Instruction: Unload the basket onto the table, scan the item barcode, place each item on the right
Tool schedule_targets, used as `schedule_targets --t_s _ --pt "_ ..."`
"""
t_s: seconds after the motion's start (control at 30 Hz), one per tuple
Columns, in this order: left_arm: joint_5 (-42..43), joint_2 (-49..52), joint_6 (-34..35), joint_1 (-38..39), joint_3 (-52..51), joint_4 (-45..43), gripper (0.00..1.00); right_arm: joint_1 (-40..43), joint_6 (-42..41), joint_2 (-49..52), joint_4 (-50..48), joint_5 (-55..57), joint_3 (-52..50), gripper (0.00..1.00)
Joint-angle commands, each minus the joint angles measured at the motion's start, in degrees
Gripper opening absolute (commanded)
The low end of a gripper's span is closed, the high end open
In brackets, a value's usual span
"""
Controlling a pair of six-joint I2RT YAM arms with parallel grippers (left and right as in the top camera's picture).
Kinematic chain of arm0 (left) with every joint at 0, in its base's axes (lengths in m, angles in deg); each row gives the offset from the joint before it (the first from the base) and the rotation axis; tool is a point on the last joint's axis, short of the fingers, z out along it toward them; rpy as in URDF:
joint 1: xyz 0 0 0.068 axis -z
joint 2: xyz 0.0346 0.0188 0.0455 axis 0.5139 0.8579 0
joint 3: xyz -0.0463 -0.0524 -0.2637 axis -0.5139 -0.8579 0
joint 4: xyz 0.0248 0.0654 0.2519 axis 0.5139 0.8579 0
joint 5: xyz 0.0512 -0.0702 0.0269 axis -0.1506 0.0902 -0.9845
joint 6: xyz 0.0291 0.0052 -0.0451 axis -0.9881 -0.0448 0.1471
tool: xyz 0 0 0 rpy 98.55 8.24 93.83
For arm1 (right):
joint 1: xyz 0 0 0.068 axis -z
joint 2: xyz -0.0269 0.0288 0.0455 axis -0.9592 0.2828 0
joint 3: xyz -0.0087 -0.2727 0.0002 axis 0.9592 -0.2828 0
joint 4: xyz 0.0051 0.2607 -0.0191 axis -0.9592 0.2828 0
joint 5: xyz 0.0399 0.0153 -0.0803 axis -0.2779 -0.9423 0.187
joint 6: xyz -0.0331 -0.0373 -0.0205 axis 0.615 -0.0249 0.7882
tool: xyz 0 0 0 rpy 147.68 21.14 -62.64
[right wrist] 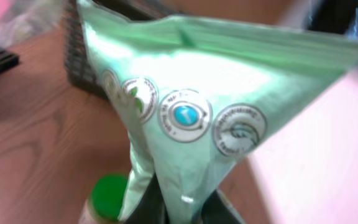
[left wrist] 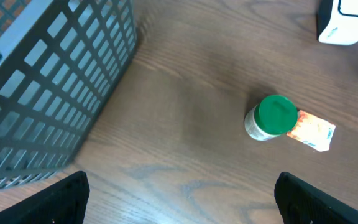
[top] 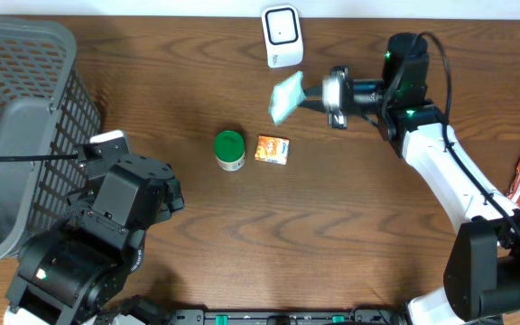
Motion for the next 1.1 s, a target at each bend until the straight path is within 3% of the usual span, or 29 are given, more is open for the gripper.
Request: schedule_targets --t_s 0.0,0.23,0.27,0.3,0.4,0.43,0.5,0.57,0.67,0.7,0.77,0.83,0.9,1.0,1.07 --pt "-0.94 -0.02 -0.31 -0.24 0.35 0.2 0.96 0.5 -22.03 0.11 5.07 10.8 0.02 0.01" --pt "-0.94 -0.02 -0.28 -0.24 0.35 0.2 0.95 0.5 -26.43 0.11 26.69 13.09 0.02 0.02" --pt "-0.94 -0.02 -0.31 -0.24 0.35 0.2 0.95 0.44 -26.4 0.11 31.89 13.14 0.0 0.03" --pt "-0.94 -0.02 -0.31 -0.24 0.35 0.2 0.95 0.35 -26.4 0.13 33.66 13.49 0.0 0.12" --pt "-0.94 -0.02 -0.31 -0.24 0.35 0.2 0.95 -0.22 -30.51 0.11 34.93 20.15 0.0 0.06" --pt "-0.94 -0.02 -0.28 -0.24 0.35 0.2 0.95 -0.59 -38.14 0.11 33.79 27.78 0.02 0.01" --pt "-0.94 -0.02 -0.28 -0.24 0.35 0.2 0.95 -1.36 -46.6 0.11 33.73 39.6 0.17 0.01" --pt "-0.94 -0.02 -0.31 -0.24 0.35 0.2 0.95 -2.29 -48.33 0.11 34.49 46.38 0.81 0.03" --pt "-0.94 -0.02 -0.31 -0.24 0.35 0.2 0.95 -3.34 -48.74 0.11 34.42 46.64 2.38 0.06" --pt "-0.94 -0.02 -0.31 -0.24 0.35 0.2 0.96 -3.72 -49.0 0.11 34.51 46.47 2.89 0.12" --pt "-0.94 -0.04 -0.31 -0.24 0.35 0.2 0.95 -4.52 -49.35 0.11 34.99 46.47 3.3 0.46" --pt "-0.94 -0.02 -0.28 -0.24 0.35 0.2 0.95 -5.97 -46.73 0.11 36.85 46.47 3.3 0.69" --pt "-0.94 -0.02 -0.28 -0.24 0.35 0.2 0.96 -7.96 -38.27 0.11 40.15 46.71 3.3 0.8" --pt "-0.94 -0.02 -0.28 -0.24 0.35 0.2 0.95 -12.98 -19.08 0.13 47.47 47.28 3.3 0.95" --pt "-0.94 -0.04 -0.31 -0.24 0.35 0.2 0.96 -14.75 -23.19 0.11 47.28 50.14 3.3 0.95"
